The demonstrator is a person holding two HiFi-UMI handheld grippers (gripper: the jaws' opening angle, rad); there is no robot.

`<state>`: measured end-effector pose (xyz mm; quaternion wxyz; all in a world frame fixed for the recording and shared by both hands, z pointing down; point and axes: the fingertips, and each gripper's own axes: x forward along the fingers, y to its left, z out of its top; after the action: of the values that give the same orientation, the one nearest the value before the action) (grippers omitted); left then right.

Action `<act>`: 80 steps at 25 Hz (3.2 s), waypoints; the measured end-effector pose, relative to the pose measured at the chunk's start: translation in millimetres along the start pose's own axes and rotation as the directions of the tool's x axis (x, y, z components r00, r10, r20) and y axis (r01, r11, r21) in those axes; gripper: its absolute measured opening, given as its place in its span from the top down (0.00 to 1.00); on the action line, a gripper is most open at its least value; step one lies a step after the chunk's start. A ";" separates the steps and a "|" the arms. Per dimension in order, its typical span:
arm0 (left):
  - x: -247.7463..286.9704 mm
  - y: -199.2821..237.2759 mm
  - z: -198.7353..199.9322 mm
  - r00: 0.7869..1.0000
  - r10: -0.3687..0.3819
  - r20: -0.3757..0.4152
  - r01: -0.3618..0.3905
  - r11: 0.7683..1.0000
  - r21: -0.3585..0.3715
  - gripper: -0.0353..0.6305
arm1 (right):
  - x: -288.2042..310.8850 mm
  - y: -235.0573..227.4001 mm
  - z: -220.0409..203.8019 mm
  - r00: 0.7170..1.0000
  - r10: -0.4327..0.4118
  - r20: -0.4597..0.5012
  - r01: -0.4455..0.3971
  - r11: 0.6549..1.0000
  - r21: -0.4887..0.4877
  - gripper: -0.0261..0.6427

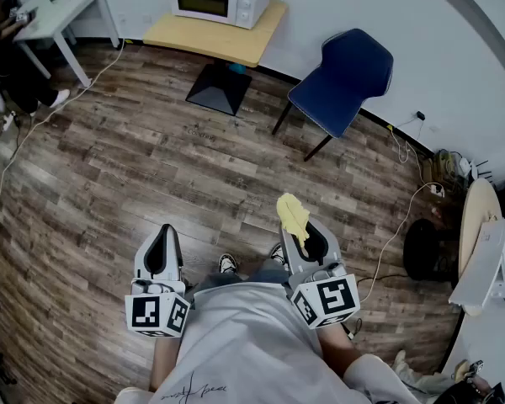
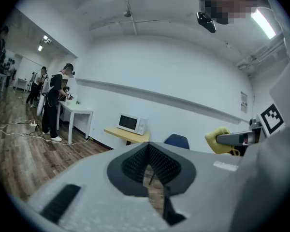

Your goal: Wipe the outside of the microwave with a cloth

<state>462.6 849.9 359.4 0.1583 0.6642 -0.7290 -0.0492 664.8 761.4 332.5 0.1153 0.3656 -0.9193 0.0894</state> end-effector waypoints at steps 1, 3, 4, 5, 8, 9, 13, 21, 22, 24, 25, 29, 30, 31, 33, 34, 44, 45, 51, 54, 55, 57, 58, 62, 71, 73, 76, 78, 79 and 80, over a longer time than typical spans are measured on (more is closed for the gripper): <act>0.3 1.8 0.5 1.000 0.001 0.001 -0.001 1.000 0.003 0.96 | 2.0 1.0 0.0 1.000 0.001 -0.002 -0.001 1.000 -0.006 0.80; 1.4 5.5 1.1 1.000 0.002 0.001 -0.002 1.000 0.007 0.96 | 6.0 3.2 -0.1 1.000 0.007 -0.005 -0.007 1.000 -0.015 0.80; 2.4 7.1 0.9 1.000 0.000 -0.001 0.000 1.000 0.008 0.96 | 7.7 4.4 0.0 1.000 0.013 -0.006 -0.013 1.000 -0.016 0.80; 3.7 8.4 0.4 1.000 -0.002 -0.004 0.002 1.000 0.009 0.96 | 8.9 5.6 0.3 1.000 0.021 -0.006 -0.021 1.000 -0.015 0.80; 10.2 9.6 0.4 1.000 -0.009 -0.012 0.009 1.000 0.010 0.96 | 12.1 5.4 4.4 0.999 0.043 0.006 -0.043 0.999 0.000 0.80; 13.4 9.4 1.3 1.000 -0.010 -0.013 0.010 1.000 0.011 0.96 | 14.2 3.4 6.8 0.999 0.047 0.018 -0.047 0.999 0.012 0.80; 31.0 8.7 6.7 1.000 -0.014 -0.010 0.014 0.999 0.034 0.96 | 32.6 -14.1 18.4 0.997 0.033 0.077 -0.040 0.995 0.088 0.80; 89.9 38.0 25.7 1.000 0.015 -0.001 -0.015 0.998 0.055 0.96 | 109.0 -19.6 53.1 0.975 0.161 0.151 -0.173 0.983 0.066 0.79; 101.6 43.7 29.9 1.000 0.020 0.001 -0.020 0.998 0.057 0.96 | 121.3 -19.1 58.3 0.968 0.195 0.158 -0.207 0.976 0.062 0.79; 127.3 54.9 39.6 1.000 0.026 0.001 -0.026 0.998 0.063 0.96 | 147.2 -20.0 70.8 0.953 0.249 0.172 -0.260 0.965 0.043 0.79; 141.8 60.7 45.2 1.000 0.025 -0.003 -0.025 0.997 0.071 0.96 | 161.9 -22.3 77.3 0.949 0.263 0.173 -0.273 0.962 0.031 0.79; 206.1 84.8 65.4 0.999 0.024 -0.034 -0.021 0.995 0.093 0.96 | 227.5 -45.8 98.3 0.959 0.230 0.164 -0.235 0.972 0.017 0.79; 222.7 90.2 71.2 0.999 0.024 -0.040 -0.020 0.995 0.098 0.96 | 244.4 -53.2 103.1 0.963 0.216 0.161 -0.222 0.975 0.019 0.79; 239.3 95.1 77.5 0.999 0.025 -0.043 -0.021 0.994 0.103 0.96 | 261.6 -60.2 107.6 0.965 0.210 0.157 -0.216 0.976 0.023 0.79; 273.6 104.1 90.7 0.999 0.029 -0.043 -0.024 0.994 0.109 0.96 | 296.9 -75.2 115.7 0.966 0.215 0.142 -0.223 0.974 0.040 0.79; 291.3 108.1 97.2 0.999 0.030 -0.041 -0.026 0.994 0.110 0.96 | 314.5 -83.9 119.6 0.967 0.215 0.134 -0.223 0.973 0.050 0.79; 419.9 147.8 149.4 1.000 -0.005 -0.007 0.006 0.990 0.140 0.96 | 432.1 -136.7 164.9 0.982 0.134 0.133 -0.146 0.986 0.082 0.79; 428.4 151.8 151.2 1.000 -0.002 -0.005 0.003 0.990 0.139 0.96 | 439.6 -139.9 167.9 0.983 0.131 0.132 -0.142 0.987 0.080 0.79; 477.0 167.7 159.1 1.000 -0.005 0.001 0.004 0.992 0.127 0.96 | 472.1 -161.1 182.1 0.985 0.113 0.133 -0.122 0.991 0.063 0.79; 497.8 176.7 167.3 1.000 -0.014 -0.003 0.014 0.989 0.146 0.96 | 485.2 -168.9 187.8 0.986 0.078 0.148 -0.086 0.995 0.047 0.79; 507.0 179.3 170.8 1.000 -0.022 -0.001 0.022 0.988 0.150 0.96 | 491.7 -172.0 189.9 0.985 0.073 0.153 -0.082 0.995 0.052 0.79; 527.6 183.9 176.9 0.999 -0.050 0.005 0.048 0.987 0.155 0.96 | 505.5 -178.1 194.4 0.985 0.061 0.161 -0.072 0.995 0.063 0.79; 538.4 186.9 179.2 0.998 -0.066 0.008 0.064 0.985 0.160 0.96 | 513.3 -180.7 196.8 0.985 0.050 0.164 -0.061 0.996 0.064 0.79; 591.9 205.4 184.2 0.991 -0.131 -0.012 0.131 0.978 0.163 0.96 | 553.8 -192.5 211.7 0.986 -0.019 0.164 0.010 0.998 0.060 0.79; 734.3 248.2 236.8 0.944 -0.321 -0.083 0.331 0.920 0.211 0.96 | 657.1 -220.3 251.5 0.966 -0.223 0.128 0.204 0.968 0.143 0.79; 763.4 258.9 251.1 0.926 -0.366 -0.096 0.379 0.899 0.220 0.96 | 680.6 -224.5 264.3 0.955 -0.268 0.129 0.247 0.956 0.159 0.79; 802.2 272.3 267.8 0.890 -0.441 -0.116 0.456 0.859 0.233 0.96 | 713.5 -230.2 276.2 0.934 -0.337 0.120 0.312 0.932 0.184 0.79; 818.8 284.5 279.5 0.875 -0.465 -0.136 0.485 0.840 0.242 0.96 | 735.9 -228.9 282.0 0.931 -0.353 0.094 0.330 0.923 0.199 0.79; 826.6 288.8 286.4 0.867 -0.478 -0.142 0.499 0.830 0.248 0.96 | 746.5 -229.1 286.9 0.931 -0.356 0.081 0.335 0.921 0.200 0.79; 834.8 291.5 293.7 0.857 -0.495 -0.142 0.515 0.819 0.253 0.96 | 756.6 -230.9 293.1 0.930 -0.361 0.072 0.342 0.919 0.194 0.79</act>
<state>41.4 20.8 302.3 0.0686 0.8505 -0.5201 0.0383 247.7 30.1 280.2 0.0473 0.5378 -0.8317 0.1296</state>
